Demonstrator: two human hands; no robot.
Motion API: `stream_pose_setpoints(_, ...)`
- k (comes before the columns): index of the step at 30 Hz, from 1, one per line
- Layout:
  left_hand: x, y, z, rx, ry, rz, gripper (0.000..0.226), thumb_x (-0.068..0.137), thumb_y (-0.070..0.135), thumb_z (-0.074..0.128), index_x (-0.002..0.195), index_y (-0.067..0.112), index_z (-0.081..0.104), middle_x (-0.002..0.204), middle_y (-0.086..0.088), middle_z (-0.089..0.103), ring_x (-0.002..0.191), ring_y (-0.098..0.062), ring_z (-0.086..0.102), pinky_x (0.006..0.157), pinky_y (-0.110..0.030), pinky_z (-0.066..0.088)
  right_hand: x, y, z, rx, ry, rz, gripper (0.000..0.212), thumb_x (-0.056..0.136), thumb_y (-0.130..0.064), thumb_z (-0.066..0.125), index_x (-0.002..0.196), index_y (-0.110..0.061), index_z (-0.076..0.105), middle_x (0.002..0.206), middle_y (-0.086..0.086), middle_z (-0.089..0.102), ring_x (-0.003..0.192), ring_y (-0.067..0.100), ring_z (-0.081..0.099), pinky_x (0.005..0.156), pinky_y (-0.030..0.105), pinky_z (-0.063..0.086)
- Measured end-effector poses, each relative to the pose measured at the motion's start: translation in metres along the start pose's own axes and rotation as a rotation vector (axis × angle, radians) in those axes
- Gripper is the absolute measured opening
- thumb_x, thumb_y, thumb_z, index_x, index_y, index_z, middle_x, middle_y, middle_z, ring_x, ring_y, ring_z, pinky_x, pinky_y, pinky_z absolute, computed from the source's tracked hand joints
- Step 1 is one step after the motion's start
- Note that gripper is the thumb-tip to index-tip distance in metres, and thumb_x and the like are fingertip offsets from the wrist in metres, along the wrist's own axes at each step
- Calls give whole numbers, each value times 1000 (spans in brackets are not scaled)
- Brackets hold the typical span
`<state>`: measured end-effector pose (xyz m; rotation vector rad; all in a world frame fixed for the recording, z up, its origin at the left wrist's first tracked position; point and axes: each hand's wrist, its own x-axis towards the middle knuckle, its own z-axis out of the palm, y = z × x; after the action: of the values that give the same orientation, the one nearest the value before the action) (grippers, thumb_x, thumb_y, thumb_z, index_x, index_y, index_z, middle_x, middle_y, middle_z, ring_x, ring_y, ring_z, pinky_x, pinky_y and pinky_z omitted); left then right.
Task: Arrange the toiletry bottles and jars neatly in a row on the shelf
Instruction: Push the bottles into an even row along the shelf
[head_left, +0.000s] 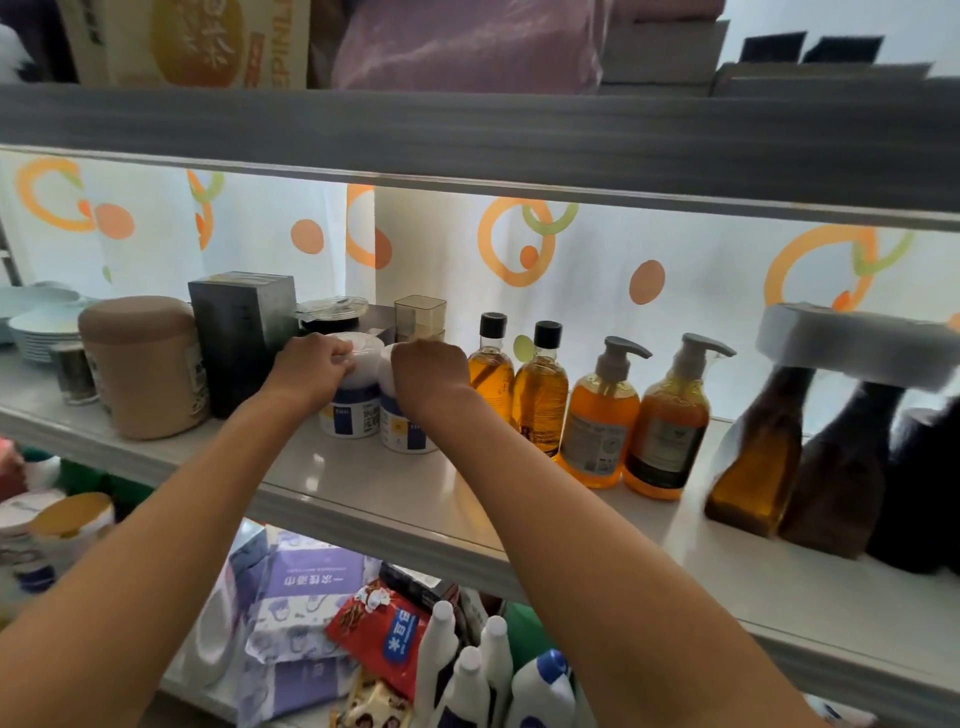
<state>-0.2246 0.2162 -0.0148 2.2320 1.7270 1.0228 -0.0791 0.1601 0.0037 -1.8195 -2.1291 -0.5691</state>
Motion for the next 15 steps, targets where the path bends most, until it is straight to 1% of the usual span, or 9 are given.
stream_pose_setpoints(6,-5,1,1,32,28,36,35,97,20,54,127,6,60,123,-21,63,111,-37,59,94,-44,46,-5,-3,8,-39,35,-1,34,92,-33,64,117,-9,63,109,6,66,96,21,62,68,29,38)
stream_pose_setpoints(9,-9,1,3,69,44,58,32,98,21,51,124,5,62,118,-22,65,105,-38,61,89,-43,47,-6,-5,11,-65,44,5,36,93,-35,63,118,-9,62,111,6,66,98,21,62,70,29,38)
stream_pose_setpoints(12,-11,0,7,103,63,66,30,99,20,46,119,4,62,112,-22,65,98,-37,61,82,-41,47,-2,-9,9,-89,34,10,34,93,-35,62,116,-11,64,111,5,67,99,21,63,71,29,41)
stream_pose_setpoints(15,-11,3,5,126,51,63,32,100,19,40,120,5,60,113,-23,63,98,-38,60,81,-40,45,-3,-11,6,-77,10,29,34,92,-35,63,118,-11,63,112,4,67,101,21,63,74,29,43)
